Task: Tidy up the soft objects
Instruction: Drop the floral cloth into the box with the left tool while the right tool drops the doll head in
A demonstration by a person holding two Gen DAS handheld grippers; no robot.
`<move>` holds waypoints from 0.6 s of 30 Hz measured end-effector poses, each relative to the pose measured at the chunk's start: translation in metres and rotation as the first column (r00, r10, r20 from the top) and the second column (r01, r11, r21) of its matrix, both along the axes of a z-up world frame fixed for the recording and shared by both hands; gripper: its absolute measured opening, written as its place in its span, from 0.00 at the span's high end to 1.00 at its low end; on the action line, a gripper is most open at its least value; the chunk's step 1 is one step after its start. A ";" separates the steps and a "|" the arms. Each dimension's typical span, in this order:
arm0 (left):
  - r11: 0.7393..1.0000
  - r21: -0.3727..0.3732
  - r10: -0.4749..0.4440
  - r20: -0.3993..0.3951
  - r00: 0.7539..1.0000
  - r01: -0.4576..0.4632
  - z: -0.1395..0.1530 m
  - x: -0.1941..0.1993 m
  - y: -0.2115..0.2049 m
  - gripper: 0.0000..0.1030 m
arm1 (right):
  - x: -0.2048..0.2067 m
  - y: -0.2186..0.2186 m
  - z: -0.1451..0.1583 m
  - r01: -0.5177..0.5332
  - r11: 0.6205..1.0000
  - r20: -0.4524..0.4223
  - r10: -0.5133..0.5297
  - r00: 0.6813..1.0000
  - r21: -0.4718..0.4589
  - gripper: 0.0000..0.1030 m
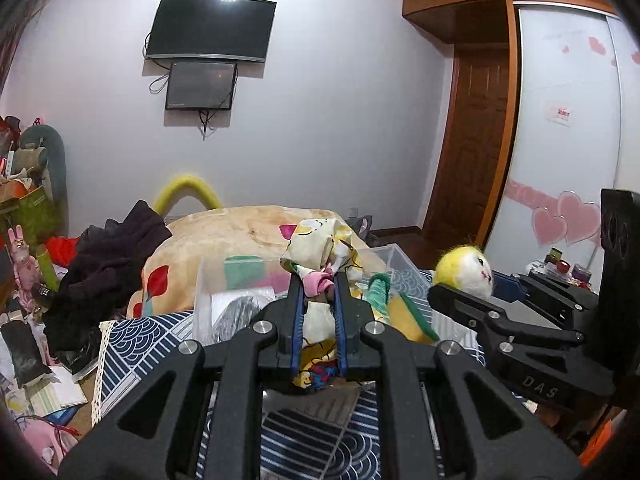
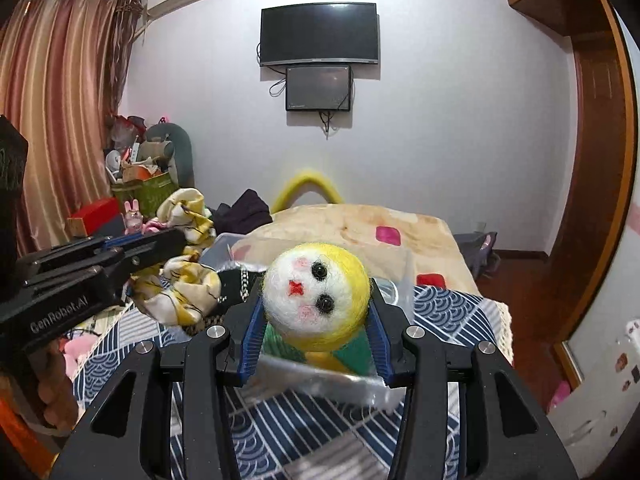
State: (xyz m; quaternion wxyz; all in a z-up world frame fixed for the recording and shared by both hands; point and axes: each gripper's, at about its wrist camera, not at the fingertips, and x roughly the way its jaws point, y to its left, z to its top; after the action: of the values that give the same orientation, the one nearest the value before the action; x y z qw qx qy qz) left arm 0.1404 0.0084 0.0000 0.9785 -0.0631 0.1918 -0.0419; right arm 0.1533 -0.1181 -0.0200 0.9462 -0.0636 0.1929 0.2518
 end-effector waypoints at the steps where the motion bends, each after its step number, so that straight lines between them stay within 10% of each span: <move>1: 1.000 0.005 0.006 -0.004 1.000 -0.006 -0.001 0.006 -0.001 0.88 | 0.003 0.003 0.000 0.003 1.000 0.000 -0.003 1.000 -0.002 0.59; 18: 0.998 -0.040 0.042 -0.191 0.981 -0.051 -0.070 0.078 0.020 0.81 | 0.053 0.032 -0.045 -0.022 0.995 -0.173 0.005 0.985 -0.096 0.58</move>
State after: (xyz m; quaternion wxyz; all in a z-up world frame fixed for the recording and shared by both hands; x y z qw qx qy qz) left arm 0.2188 0.0286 -0.0698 0.9548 -0.0934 0.2818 -0.0170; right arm 0.2062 -0.0863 -0.0653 0.9200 -0.0889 0.2857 0.2532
